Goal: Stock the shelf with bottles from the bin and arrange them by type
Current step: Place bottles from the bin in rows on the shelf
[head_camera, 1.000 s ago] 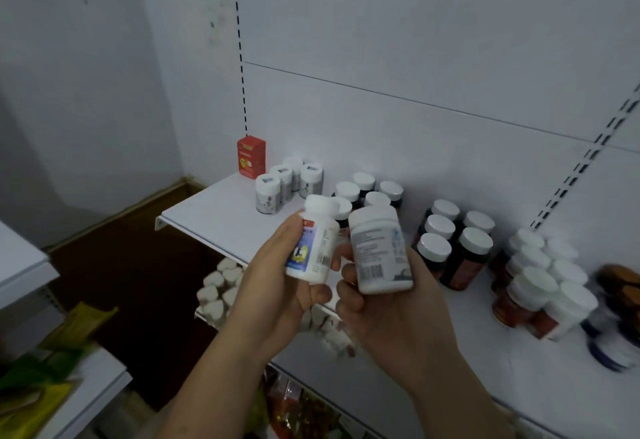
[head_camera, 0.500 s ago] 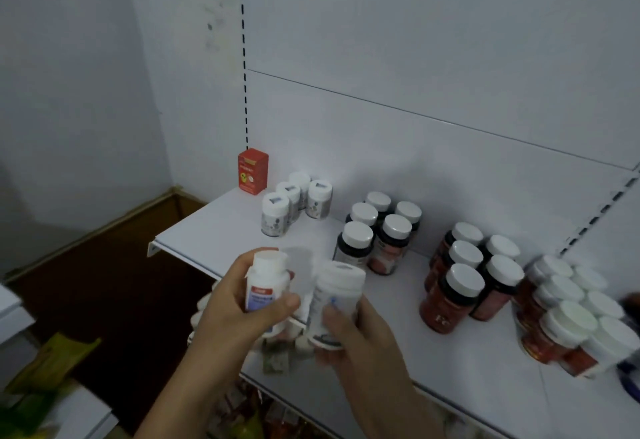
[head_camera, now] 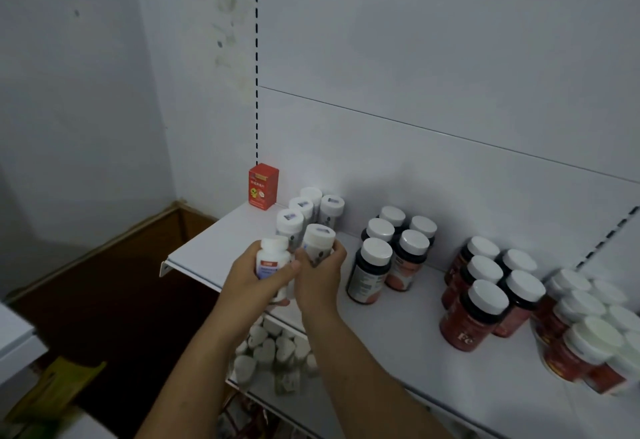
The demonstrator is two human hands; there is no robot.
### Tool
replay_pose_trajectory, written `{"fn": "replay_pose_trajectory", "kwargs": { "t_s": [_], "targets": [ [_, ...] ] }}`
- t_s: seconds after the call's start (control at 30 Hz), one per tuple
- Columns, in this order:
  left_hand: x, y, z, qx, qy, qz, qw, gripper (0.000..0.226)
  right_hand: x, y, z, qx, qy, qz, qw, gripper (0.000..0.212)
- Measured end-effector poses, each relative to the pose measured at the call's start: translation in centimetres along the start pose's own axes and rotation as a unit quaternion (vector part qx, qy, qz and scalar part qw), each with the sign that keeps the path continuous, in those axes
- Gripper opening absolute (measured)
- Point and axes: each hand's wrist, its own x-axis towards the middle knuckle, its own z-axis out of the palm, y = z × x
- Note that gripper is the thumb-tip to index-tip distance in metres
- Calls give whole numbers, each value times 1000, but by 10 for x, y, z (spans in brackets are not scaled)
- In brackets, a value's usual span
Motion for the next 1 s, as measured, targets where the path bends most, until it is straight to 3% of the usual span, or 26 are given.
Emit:
{"fn": "replay_pose_trajectory", "kwargs": {
  "t_s": [0.3, 0.47, 0.63, 0.8, 0.9, 1.0],
  "targets": [
    [39, -16, 5, -142, -57, -121, 981, 35, 32, 12, 7, -89, 8, -15, 996, 59],
    [40, -16, 4, -151, -61, -127, 978, 36, 28, 22, 6, -103, -7, -10, 995, 67],
    [45, -20, 0, -179, -63, -125, 974, 51, 7, 11, -4, -97, -72, 34, 992, 75],
    [47, -24, -4, -202, -70, -125, 969, 59, -15, 2, -22, -96, -108, 25, 989, 78],
    [46, -25, -4, -204, -79, -123, 968, 59, -27, -3, -31, -90, -117, 7, 989, 72],
    [45, -24, -4, -196, -88, -121, 969, 55, -40, 1, -35, -92, -114, -21, 989, 46]
  ]
}}
